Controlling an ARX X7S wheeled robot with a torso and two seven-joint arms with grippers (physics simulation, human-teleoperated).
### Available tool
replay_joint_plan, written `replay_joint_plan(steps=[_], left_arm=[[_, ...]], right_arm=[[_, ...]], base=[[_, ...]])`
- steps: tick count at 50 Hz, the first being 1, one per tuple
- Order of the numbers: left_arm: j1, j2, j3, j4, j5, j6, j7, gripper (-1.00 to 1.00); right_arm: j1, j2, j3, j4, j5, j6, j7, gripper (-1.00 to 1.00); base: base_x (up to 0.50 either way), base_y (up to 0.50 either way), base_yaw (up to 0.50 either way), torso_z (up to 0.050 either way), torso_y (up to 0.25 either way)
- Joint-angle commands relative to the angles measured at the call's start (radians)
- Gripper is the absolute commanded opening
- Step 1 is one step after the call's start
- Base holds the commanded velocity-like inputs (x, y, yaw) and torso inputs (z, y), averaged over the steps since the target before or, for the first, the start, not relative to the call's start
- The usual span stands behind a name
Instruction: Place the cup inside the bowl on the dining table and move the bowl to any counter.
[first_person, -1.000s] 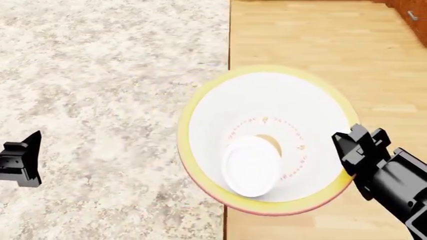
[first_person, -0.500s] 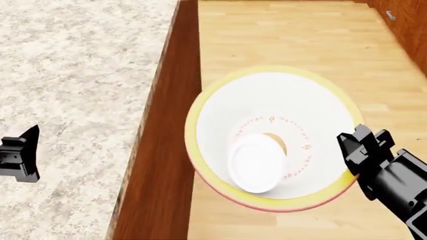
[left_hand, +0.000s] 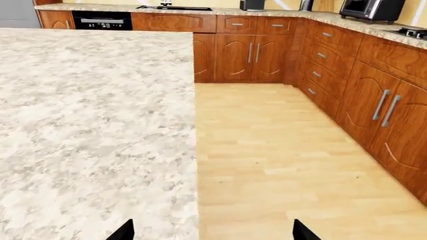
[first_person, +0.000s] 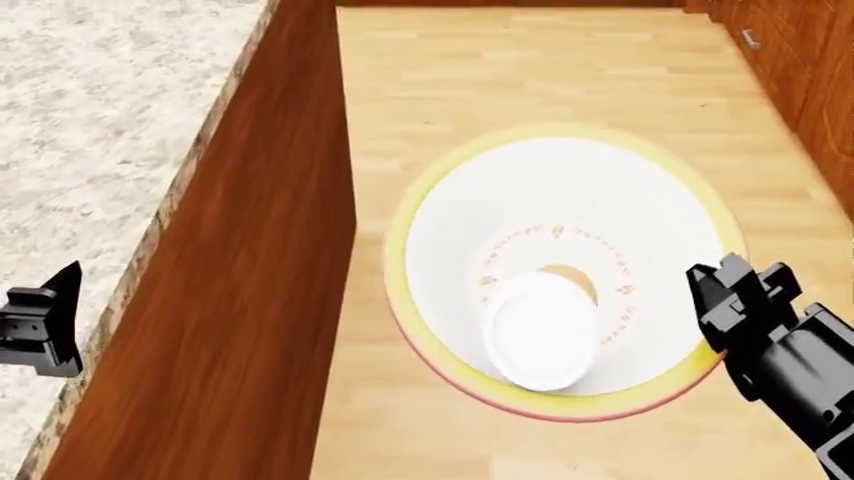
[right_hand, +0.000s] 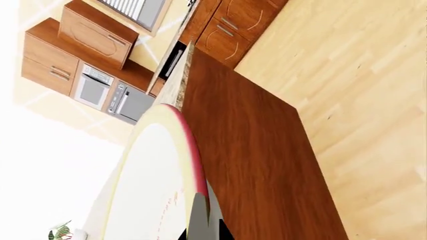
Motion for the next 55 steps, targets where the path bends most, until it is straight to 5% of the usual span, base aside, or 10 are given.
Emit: replay_joint_plan(steps=[1,55], left_arm=[[0.009,0.003,0.002,-0.001,0.005,0.009,0.001,1.00],[0.019,0.008,0.014,-0.014,0.018,0.033,0.009,1.00]], right_arm=[[0.006,-0.003,0.012,-0.013,0.006,-0.015,-0.031,-1.00],[0.110,-0.009,-0.021,0.013,-0.037,-0.029,-0.006,-1.00]], base=[[0.47,-0.29,0.00,0.000,0.000],[0.49,-0.21,0.00,0.000,0.002]])
